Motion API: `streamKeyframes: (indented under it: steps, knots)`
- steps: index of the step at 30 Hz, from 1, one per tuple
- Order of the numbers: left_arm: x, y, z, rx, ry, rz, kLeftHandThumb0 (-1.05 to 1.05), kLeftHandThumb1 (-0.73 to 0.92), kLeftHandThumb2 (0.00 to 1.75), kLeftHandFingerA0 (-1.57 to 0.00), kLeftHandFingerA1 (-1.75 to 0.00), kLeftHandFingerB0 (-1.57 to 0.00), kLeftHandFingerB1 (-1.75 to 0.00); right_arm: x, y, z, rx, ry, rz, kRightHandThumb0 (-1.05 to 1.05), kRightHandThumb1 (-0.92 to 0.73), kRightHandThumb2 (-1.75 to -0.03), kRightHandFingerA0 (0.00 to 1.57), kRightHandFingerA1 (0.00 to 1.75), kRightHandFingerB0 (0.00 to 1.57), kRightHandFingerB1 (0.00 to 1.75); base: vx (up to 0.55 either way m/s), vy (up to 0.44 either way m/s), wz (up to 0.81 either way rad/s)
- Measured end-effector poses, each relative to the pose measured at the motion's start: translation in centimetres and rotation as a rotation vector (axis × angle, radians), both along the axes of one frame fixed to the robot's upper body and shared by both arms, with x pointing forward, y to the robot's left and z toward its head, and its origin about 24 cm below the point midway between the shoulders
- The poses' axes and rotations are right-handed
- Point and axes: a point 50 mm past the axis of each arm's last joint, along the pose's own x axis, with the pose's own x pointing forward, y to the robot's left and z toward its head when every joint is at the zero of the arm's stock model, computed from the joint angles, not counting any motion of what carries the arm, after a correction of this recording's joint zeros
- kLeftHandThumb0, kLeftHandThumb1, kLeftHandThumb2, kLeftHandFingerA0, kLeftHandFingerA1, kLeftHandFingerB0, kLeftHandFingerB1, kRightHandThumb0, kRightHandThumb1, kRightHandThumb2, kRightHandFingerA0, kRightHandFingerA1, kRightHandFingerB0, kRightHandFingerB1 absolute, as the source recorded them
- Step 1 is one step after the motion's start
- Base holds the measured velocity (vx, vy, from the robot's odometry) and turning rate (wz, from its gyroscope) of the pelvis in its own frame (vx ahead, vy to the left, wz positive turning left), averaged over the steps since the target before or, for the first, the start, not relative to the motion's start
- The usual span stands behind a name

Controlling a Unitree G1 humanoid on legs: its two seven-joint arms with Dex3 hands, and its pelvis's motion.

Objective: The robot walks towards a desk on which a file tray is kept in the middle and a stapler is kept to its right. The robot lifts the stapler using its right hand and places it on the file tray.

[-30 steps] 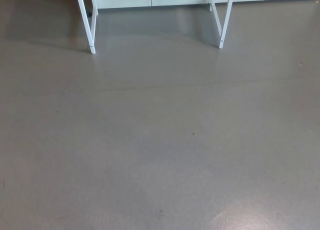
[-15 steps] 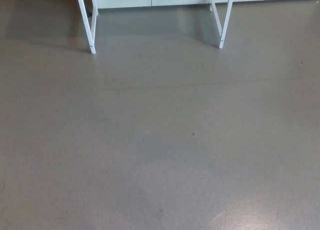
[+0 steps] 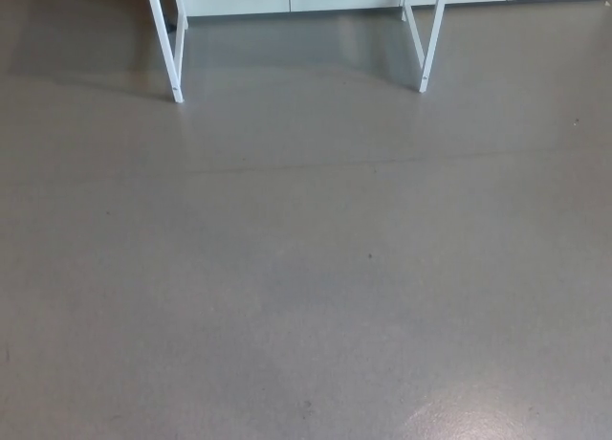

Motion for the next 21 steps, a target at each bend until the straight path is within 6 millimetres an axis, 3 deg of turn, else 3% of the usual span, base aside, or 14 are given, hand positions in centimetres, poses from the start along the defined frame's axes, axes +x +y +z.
streamKeyframes:
  steps: [9,10,11,12,16,17,19,20,21]
  knots:
    - [0.43,0.2,0.23,0.005,-0.015,-0.001,-0.48,0.59,0.57,-0.46,-0.42,-0.27,-0.33,0.35,0.58,-0.2,0.012,0.057,0.065,-0.71,-0.59,-0.93,0.33,0.54,0.0,0.23,0.0,0.0,0.0]
    - [0.48,0.23,0.26,0.005,-0.016,0.0,-0.52,0.58,0.57,-0.48,-0.43,-0.27,-0.33,0.3,0.6,-0.24,0.013,0.062,0.065,-0.66,-0.7,-0.61,0.32,0.39,0.0,0.28,0.0,0.0,0.0]
    - [0.47,0.23,0.26,0.004,-0.017,0.0,-0.52,0.58,0.57,-0.48,-0.43,-0.27,-0.33,0.28,0.59,-0.26,0.016,0.062,0.061,-0.66,-0.7,-0.61,0.32,0.39,0.0,0.28,0.22,-0.004,-0.13]
    - [0.44,0.24,0.29,0.003,-0.018,0.0,-0.58,0.5,0.76,-0.36,-0.49,-0.2,-0.41,0.25,0.53,-0.22,0.018,0.059,0.054,-0.71,-0.57,-0.91,0.31,0.52,0.0,0.24,0.0,0.0,0.0]
    - [0.95,0.73,1.01,0.006,-0.032,-0.024,-0.57,0.51,0.75,-0.38,-0.5,-0.21,-0.42,0.06,0.63,-0.44,0.024,0.089,0.055,-0.73,-0.59,-0.93,0.32,0.53,0.0,0.23,-0.02,0.004,0.17]
    - [0.95,0.69,0.98,0.001,-0.031,-0.027,-0.57,0.52,0.75,-0.36,-0.49,-0.2,-0.42,0.01,0.54,-0.36,0.019,0.1,0.06,-0.65,-0.72,-0.62,0.36,0.4,0.0,0.22,-0.01,0.023,-0.12]
    - [0.52,0.59,0.88,-0.013,-0.016,-0.03,-0.58,0.51,0.75,-0.35,-0.49,-0.19,-0.41,-0.04,0.43,-0.24,0.012,0.113,0.068,-0.63,-0.69,-0.61,0.39,0.41,0.0,0.27,0.03,0.071,-0.03]
    - [0.33,0.58,0.85,-0.017,-0.01,-0.03,-0.58,0.5,0.74,-0.35,-0.49,-0.2,-0.41,-0.12,0.42,-0.25,0.012,0.116,0.067,-0.61,-0.7,-0.63,0.39,0.42,0.04,0.21,0.04,0.12,-0.01]
    - [0.17,0.57,0.84,-0.02,-0.007,-0.029,-0.59,0.5,0.75,-0.36,-0.49,-0.2,-0.41,-0.23,0.4,-0.24,0.011,0.116,0.063,-0.65,-0.55,-0.88,0.26,0.52,0.01,0.25,0.08,0.149,-0.02]
